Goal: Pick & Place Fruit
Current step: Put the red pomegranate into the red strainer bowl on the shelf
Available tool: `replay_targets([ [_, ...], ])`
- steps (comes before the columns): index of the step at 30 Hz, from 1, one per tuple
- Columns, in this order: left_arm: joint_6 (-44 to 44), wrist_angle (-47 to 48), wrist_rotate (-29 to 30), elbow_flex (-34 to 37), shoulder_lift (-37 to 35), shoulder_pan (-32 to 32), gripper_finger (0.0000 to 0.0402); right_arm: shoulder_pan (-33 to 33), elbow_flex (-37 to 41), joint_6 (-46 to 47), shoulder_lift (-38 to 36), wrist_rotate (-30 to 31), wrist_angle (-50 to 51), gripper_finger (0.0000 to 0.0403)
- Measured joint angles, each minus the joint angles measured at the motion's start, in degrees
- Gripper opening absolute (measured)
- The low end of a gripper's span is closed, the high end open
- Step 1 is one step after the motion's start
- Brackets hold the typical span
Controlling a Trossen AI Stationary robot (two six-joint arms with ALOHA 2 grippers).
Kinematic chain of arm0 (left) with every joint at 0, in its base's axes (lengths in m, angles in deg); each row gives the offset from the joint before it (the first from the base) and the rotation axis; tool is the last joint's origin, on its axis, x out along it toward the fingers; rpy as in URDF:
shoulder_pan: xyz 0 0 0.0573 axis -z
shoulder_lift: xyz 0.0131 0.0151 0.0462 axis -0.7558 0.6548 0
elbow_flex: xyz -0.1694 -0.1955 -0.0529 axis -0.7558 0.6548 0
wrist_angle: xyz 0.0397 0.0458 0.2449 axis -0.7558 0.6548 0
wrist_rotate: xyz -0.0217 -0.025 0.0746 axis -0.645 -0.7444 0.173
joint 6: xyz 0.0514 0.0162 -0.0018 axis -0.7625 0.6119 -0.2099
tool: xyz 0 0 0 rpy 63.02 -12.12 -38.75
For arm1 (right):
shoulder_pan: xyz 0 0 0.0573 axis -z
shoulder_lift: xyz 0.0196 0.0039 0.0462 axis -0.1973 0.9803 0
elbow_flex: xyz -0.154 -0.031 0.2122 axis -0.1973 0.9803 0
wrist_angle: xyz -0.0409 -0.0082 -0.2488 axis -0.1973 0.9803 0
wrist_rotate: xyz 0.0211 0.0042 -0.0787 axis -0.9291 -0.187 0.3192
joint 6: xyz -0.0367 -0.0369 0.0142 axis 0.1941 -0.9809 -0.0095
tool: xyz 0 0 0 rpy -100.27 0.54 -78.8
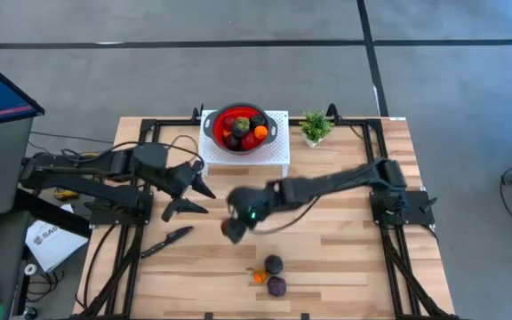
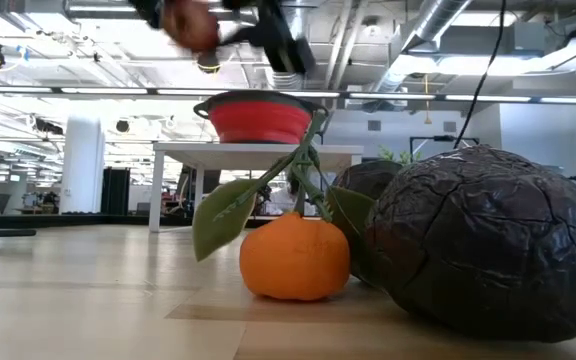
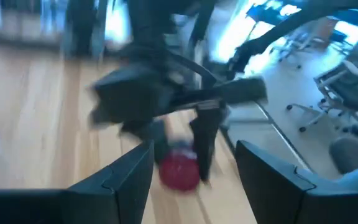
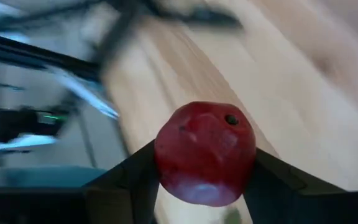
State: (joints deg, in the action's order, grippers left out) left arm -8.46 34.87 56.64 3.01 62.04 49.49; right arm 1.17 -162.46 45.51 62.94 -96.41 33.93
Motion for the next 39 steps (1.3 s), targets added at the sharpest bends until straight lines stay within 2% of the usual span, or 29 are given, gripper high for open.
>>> replay_targets([
  [3,-9.29,-4.61,-0.19,-0.02,-2.0,1.55,0.0222,2.81,-0.05,-2.96,-3.65,-3.74,-5.13,0.0187],
  [6,-19.73,-8.24,-0.24,-0.07,-4.28,3.44,0.0222,5.38,-0.07,-3.38,-5.43,-5.03,-10.53,0.0183],
  [9,-28.63,-9.66,0.31,-0.07,-6.08,4.87,0.0229,7.12,-0.04,-2.63,-5.8,-5.84,-17.04,0.0181],
  [11,-31.86,-8.94,2.73,-0.06,-6.85,5.45,0.0241,8.06,0.03,-0.93,-5.67,-6.62,-21.01,0.0184],
  [14,-37.01,-8.93,9.93,-0.01,-7.89,6.27,0.027,9.11,0.04,1.21,-5.56,-6.59,-25.31,0.0188],
  [19,-48.27,-9.18,28.24,-0.05,-8.22,9.08,0.0315,10.96,0.06,3.19,-5.5,-2.81,-27.94,0.0187],
  [21,-51.65,-9.33,32.73,-0.05,-7.34,10.12,0.0327,11.68,0.04,3.69,-5.5,-2.69,-31.01,0.0186],
  [25,-53.13,-10.04,39.17,-0.1,-5.19,10.63,0.0345,12.94,0.08,4.67,-5.52,-1.32,-32.13,0.0188],
  [30,-52.47,-12.35,52.56,-0.12,-3.09,10.68,0.0346,14.15,0.15,4.71,-5.36,0.03,-32.3,0.0191],
  [39,-44.14,-14.34,60.76,0.01,-3.12,10.46,0.0307,14.08,0.0,4.08,-5.58,0.41,-34.33,0.0191],
])
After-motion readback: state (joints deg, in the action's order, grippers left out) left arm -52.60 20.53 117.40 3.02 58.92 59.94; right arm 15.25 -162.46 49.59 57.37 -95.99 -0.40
